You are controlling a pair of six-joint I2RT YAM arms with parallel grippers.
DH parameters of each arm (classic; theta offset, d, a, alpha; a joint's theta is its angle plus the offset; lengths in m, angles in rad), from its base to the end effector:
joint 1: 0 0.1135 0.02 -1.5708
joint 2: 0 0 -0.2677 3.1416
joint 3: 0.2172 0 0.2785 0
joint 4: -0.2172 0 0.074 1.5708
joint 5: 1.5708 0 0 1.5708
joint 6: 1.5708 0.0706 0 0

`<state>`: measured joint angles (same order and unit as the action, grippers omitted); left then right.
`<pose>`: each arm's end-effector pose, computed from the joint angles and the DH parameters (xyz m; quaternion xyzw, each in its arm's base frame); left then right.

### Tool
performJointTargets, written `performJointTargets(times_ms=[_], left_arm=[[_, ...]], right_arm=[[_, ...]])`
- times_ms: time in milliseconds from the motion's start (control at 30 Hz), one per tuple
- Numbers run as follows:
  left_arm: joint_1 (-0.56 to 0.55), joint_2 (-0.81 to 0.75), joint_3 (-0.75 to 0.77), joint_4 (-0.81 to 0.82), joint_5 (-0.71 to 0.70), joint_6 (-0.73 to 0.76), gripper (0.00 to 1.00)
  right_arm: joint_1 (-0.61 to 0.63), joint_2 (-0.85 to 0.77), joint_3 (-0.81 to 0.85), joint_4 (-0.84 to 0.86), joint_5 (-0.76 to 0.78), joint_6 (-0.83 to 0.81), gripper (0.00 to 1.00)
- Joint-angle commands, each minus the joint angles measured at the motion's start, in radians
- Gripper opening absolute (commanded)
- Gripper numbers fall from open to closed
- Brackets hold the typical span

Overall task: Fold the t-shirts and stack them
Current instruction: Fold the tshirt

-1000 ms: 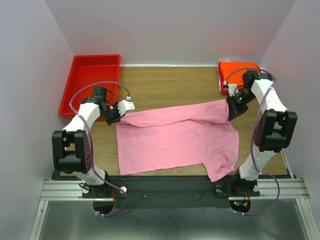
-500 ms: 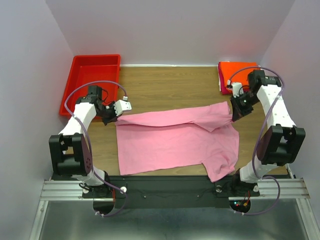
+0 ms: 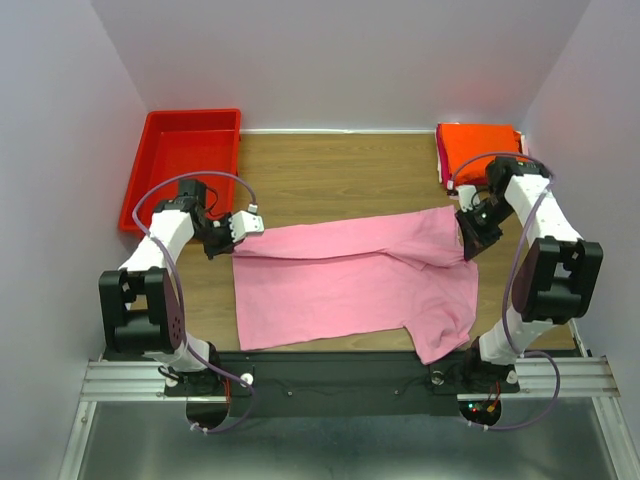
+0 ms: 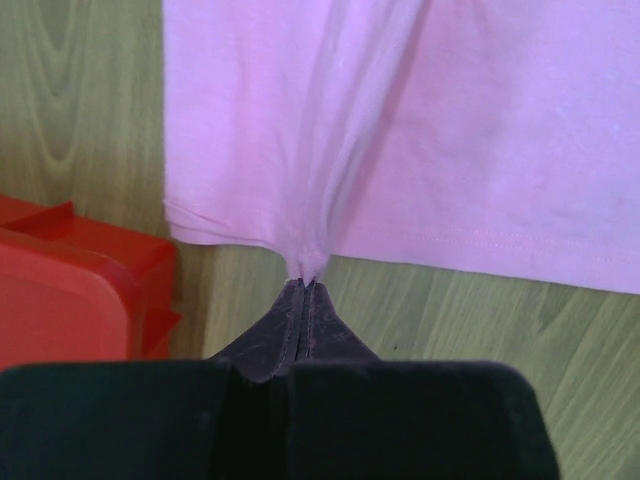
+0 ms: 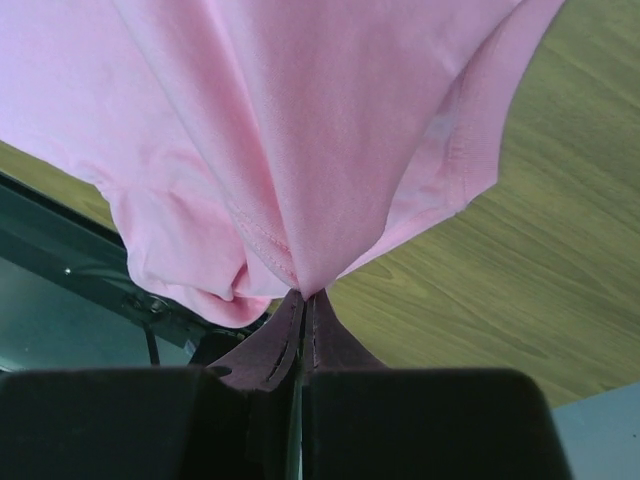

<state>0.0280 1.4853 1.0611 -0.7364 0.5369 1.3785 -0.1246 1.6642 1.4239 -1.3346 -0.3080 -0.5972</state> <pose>0.3243 -0.0270 0.1995 0.6322 0.7030 -0.0711 0.3177 0.3230 -0.0189 0.2323 -0.2310 0.9608 0.1442 0.0523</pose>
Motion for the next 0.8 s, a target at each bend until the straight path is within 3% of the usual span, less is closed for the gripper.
performJointTargets(times_ms=[0,33,100,133,267,400,533,767], left_arm=[[0.006,-0.005,-0.045,0.023,-0.023,0.014,0.00],[0.006,-0.002,-0.049,0.029,-0.029,0.013,0.00],[0.006,0.007,-0.053,0.043,-0.034,0.005,0.14],[0.006,0.007,-0.052,0.046,-0.035,-0.002,0.30],[0.006,0.001,-0.015,0.005,0.009,0.005,0.50],[-0.020,-0.029,0.028,-0.015,0.074,-0.012,0.53],[-0.147,-0.077,0.063,0.023,0.164,-0.102,0.50],[-0.431,-0.099,0.027,0.337,0.225,-0.324,0.38]], right_arm=[[-0.007,0.025,-0.022,-0.048,0.030,-0.027,0.01],[-0.007,0.031,-0.029,-0.041,0.032,-0.027,0.01],[-0.009,0.051,-0.033,-0.038,0.030,-0.024,0.01],[-0.007,0.057,-0.031,-0.031,0.027,-0.023,0.01],[-0.007,0.098,-0.007,-0.017,0.001,-0.004,0.01],[-0.007,0.147,0.006,0.017,-0.008,0.017,0.01],[-0.007,0.193,0.027,0.057,-0.039,0.039,0.01],[-0.007,0.302,0.242,0.028,-0.178,0.053,0.01]])
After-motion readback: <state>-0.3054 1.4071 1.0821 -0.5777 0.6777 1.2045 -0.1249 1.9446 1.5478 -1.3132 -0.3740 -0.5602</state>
